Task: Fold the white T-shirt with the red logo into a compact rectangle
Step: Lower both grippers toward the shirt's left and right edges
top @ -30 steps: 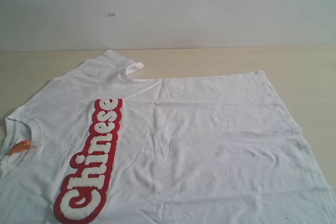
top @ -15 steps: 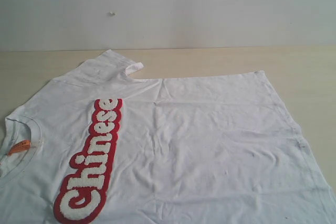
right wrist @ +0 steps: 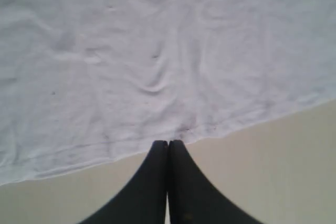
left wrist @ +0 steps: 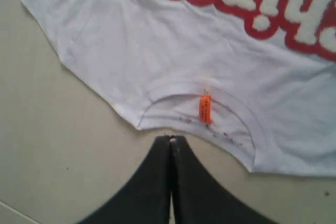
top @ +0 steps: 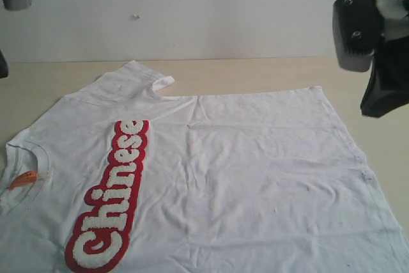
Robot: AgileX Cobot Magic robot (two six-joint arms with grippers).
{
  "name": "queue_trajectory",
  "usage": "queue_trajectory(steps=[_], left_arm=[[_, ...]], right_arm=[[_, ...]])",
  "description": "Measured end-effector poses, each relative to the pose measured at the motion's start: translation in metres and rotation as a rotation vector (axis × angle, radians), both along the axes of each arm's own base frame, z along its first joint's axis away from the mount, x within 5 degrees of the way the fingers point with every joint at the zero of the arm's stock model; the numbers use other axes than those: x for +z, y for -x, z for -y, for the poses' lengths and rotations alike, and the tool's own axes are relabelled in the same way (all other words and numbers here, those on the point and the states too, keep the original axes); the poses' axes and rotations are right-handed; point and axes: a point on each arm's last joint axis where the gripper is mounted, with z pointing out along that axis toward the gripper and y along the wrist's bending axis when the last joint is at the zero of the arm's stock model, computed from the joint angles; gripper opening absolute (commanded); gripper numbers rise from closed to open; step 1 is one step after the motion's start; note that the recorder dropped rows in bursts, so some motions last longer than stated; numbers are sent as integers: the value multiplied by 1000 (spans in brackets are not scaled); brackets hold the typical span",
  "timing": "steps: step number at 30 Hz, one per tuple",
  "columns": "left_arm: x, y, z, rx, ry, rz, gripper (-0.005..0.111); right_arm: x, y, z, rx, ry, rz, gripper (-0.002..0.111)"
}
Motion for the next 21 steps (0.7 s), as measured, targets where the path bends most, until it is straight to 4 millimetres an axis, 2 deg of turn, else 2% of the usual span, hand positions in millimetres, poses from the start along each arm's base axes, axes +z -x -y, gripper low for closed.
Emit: queue_trajectory(steps=[4, 8, 11, 14, 17, 21], left_arm=[[-33, 5, -23, -6, -84, -114, 0], [-66, 18, -33, -49, -158, -224, 0], [-85, 25, -35, -74, -178, -253, 0], [-95, 28, -36, -84, -181, -251, 1], [-101, 27, -36, -99, -180, -221, 16], [-103, 22, -35, -145, -182, -162, 58]], right_arm=[[-33, -15, -4, 23, 4, -129, 0], [-65, -15, -4, 63, 21, -247, 0], [-76, -14, -4, 55, 18, -227, 0], [-81, -20, -4, 47, 12, -150, 3], [-85, -23, -5, 39, 6, -99, 16], [-90, -25, -5, 35, 4, -81, 44]])
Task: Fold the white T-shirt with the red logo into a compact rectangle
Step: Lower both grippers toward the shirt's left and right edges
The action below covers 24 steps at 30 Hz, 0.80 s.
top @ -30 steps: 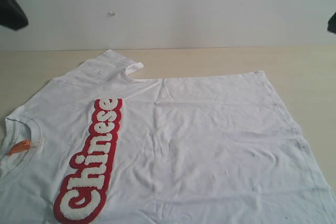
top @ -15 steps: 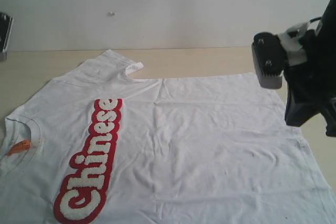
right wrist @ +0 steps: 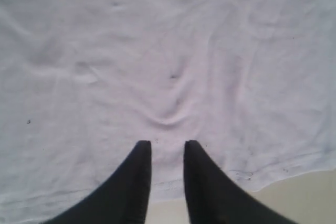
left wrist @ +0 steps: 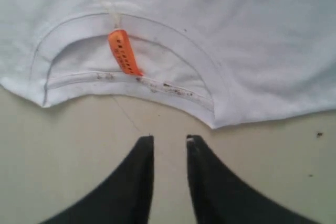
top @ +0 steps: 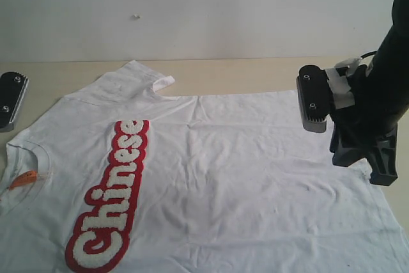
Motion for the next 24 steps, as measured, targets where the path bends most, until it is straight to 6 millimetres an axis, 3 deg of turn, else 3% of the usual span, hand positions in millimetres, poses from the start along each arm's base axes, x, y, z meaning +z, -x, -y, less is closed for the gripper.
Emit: queue_trajectory(steps=[3, 7, 14, 24], left_arm=[[1, -6, 1, -18, 8, 61, 76], [-8, -13, 2, -29, 9, 64, 84], [-29, -20, 5, -24, 13, 6, 85], [-33, -27, 7, -36, 22, 53, 85]], right_arm=[[-5, -3, 0, -1, 2, -8, 65], [-13, -6, -1, -2, 3, -18, 87], [-18, -11, 0, 58, 23, 9, 89], [-20, -19, -1, 69, 25, 78, 89]])
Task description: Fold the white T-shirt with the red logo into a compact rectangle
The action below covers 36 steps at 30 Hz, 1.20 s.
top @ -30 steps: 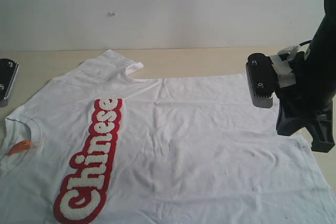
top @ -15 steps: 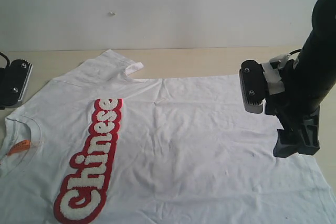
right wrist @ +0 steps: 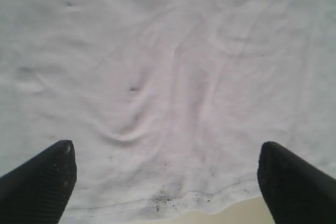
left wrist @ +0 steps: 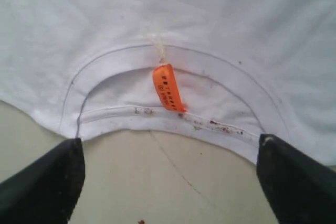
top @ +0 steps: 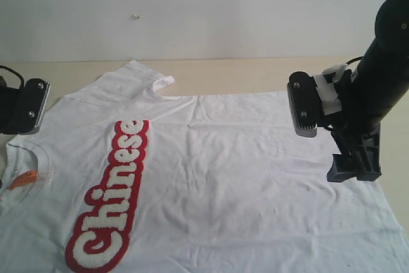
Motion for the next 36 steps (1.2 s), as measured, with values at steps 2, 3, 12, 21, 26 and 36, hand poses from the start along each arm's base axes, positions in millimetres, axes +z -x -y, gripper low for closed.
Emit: queue_trajectory(steps=[2, 3, 12, 21, 26, 36], left_arm=[[-1, -1, -1, -28, -6, -3, 85], [-2, -1, -2, -48, -11, -9, 85], [-21, -5, -14, -124, 22, -93, 85], [-37, -19, -29, -113, 110, -64, 79], [-44, -34, -22, -112, 177, -62, 76], [-66, -40, -23, -119, 175, -138, 77]], right_arm=[[0, -1, 1, 7, 9, 13, 89], [0, -1, 1, 11, 15, 16, 89], [-22, -6, 3, 35, 57, -51, 89], [-46, -7, 2, 34, 63, -139, 89], [-47, -7, 3, 42, 65, -143, 89], [-47, -7, 3, 48, 65, -143, 89]])
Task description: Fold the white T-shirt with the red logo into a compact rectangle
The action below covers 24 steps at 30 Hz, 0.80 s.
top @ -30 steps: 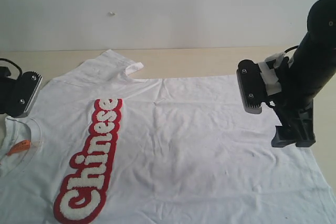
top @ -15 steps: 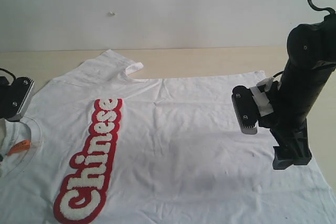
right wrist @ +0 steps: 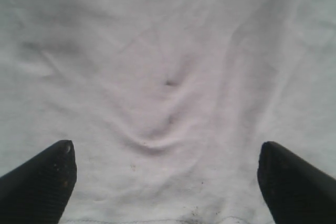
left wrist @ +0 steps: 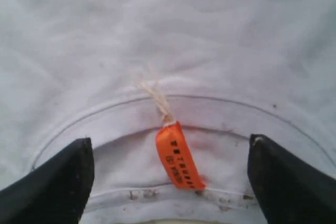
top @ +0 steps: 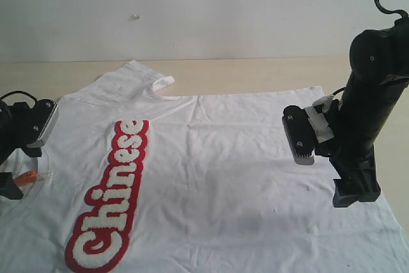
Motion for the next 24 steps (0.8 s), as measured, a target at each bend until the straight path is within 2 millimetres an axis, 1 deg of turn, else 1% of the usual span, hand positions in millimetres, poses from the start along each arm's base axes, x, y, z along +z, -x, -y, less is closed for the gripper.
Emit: queue_trajectory(steps=[10, 13, 14, 16, 18, 19, 21, 22, 24], left_arm=[[-17, -1, -4, -39, -43, -36, 77], [-18, -1, -5, -37, -43, -36, 72], [-18, -1, -5, -38, -44, -36, 67], [-18, -2, -6, -43, -51, -32, 55], [-18, -2, -7, -56, -64, -30, 35], [-19, -2, -8, -58, -67, -29, 27], [-19, -3, -8, -61, -71, -24, 8], [-20, -3, -8, -62, -72, -27, 1], [-20, -3, -8, -62, -72, -22, 2]], right_arm=[[0, 0, 0, 26, 1, 0, 89], [0, 0, 0, 39, 2, 0, 89], [0, 0, 0, 44, 3, 0, 89], [0, 0, 0, 60, 3, 0, 89], [0, 0, 0, 70, 4, 0, 89], [-1, 0, 0, 75, 4, 0, 89], [-5, -1, 0, 80, 6, -12, 89], [-9, -1, 1, 79, 7, -22, 89], [-16, -2, 3, 76, 9, -45, 89]])
